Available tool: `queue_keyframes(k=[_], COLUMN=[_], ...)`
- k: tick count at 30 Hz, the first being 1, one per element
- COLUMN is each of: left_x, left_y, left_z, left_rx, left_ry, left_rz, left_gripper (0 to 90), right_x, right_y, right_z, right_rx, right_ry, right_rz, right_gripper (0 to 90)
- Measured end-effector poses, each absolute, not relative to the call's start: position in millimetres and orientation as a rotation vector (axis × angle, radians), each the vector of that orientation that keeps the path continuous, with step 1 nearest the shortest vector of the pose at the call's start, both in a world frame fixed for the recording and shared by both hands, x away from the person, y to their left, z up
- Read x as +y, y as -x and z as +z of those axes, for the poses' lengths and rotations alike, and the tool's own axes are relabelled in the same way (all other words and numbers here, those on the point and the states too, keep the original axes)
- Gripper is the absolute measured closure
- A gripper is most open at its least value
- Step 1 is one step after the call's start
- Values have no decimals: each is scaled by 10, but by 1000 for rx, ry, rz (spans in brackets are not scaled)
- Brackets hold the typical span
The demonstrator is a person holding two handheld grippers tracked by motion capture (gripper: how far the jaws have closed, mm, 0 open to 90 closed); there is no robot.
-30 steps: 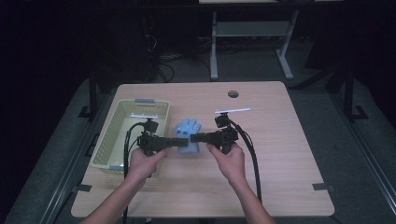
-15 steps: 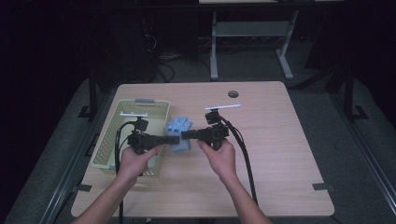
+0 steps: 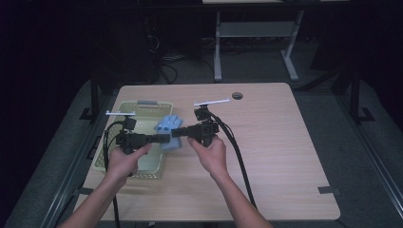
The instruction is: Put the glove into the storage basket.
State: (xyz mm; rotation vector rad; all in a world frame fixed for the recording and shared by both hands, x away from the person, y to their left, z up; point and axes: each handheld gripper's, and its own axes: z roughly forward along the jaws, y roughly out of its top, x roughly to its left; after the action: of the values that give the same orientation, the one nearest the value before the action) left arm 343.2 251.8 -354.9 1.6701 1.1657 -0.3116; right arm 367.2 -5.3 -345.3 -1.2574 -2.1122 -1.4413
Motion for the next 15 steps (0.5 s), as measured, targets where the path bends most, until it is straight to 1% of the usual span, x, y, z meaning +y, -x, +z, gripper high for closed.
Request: queue_keyframes(k=[11,15], left_x=[2751,2897], left_y=[-3445,-3459], left_z=[-3493,-3482], left_rx=[1186,1189], left_ry=[-1657,-1644], left_rz=[-293,-293], left_gripper=[674,675], right_x=[205,314], right_y=[-3763,-3789], right_z=[-3408,-3392], right_rx=[-2104,-2106], right_ry=[1216,1204], right_rz=[-1444,-1449], right_gripper=[792,792])
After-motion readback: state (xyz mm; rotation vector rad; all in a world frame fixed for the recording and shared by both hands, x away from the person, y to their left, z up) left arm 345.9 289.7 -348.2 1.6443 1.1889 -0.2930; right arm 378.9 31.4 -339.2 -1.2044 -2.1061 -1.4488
